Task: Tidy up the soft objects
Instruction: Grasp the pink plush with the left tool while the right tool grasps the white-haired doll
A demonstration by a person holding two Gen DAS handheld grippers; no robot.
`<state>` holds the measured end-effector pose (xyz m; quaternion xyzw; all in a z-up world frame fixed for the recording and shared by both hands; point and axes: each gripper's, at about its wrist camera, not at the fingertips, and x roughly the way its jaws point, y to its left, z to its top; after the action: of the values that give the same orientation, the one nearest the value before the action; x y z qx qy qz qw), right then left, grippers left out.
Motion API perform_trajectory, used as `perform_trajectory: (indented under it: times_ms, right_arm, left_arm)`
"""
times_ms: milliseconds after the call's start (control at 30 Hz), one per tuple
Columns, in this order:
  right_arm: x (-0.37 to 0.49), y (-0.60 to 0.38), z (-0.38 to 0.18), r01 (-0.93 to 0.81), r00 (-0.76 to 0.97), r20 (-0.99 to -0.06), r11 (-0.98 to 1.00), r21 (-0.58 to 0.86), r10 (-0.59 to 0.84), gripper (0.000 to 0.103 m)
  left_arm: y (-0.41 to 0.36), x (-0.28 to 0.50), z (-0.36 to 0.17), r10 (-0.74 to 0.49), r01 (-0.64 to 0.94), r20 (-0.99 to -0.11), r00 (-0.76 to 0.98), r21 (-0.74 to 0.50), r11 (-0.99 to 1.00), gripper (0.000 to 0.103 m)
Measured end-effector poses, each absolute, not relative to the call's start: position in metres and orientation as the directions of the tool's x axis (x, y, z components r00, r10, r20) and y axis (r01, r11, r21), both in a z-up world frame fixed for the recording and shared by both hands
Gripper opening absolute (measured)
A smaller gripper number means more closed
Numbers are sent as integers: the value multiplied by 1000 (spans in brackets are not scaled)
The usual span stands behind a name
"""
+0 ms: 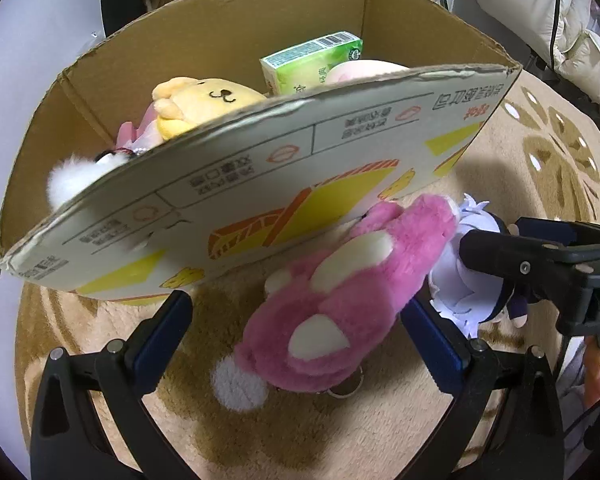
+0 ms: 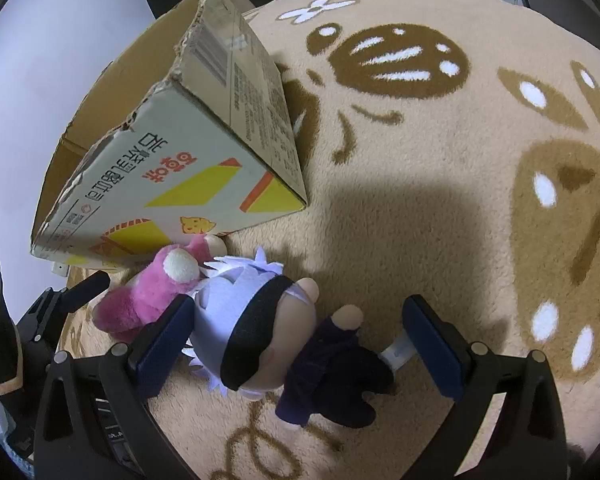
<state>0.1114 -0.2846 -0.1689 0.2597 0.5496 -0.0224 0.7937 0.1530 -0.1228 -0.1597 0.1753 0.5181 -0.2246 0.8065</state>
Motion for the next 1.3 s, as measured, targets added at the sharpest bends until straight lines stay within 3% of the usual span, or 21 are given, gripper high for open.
perform_trajectory:
  times_ms: [167, 233, 300, 367, 500, 700, 1233, 1300]
  right_arm:
    - [113, -286, -169, 322, 395, -883, 861, 393, 255, 103]
    - [113, -286, -170, 321, 394, -882, 861, 394, 257, 103]
    - [114, -286, -170, 319, 393, -882, 861, 395, 259, 103]
    - [113, -285, -170, 315, 393, -882, 863, 395, 260, 103]
    - [117, -283, -172, 314, 391, -882, 864, 395, 262, 103]
    - [120, -283, -174, 318, 391, -880, 857, 406, 271, 103]
    - [126, -268, -185, 302, 350, -892, 867, 397, 286, 103]
    - [125, -267, -182, 304, 364, -884, 860, 410, 292, 91]
  left_arm:
    - [-118, 159, -163, -208, 536, -914, 347, 11, 844, 102]
    - [-118, 161, -163, -229, 541, -913, 338, -11, 841, 96]
    - [-119, 161, -164, -260, 562, -914, 310, -45, 826, 79]
    - [-122, 158, -165, -278, 579, -915, 292, -62, 813, 73]
    - [-128, 152, -164, -260, 603, -912, 318, -17, 797, 71]
    - [-123, 156, -164, -262, 582, -922, 285, -51, 812, 64]
    - [-102, 149, -153, -210, 510, -929, 304, -28, 860, 61]
    - [-103, 148, -152, -207, 501, -928, 309, -27, 865, 61]
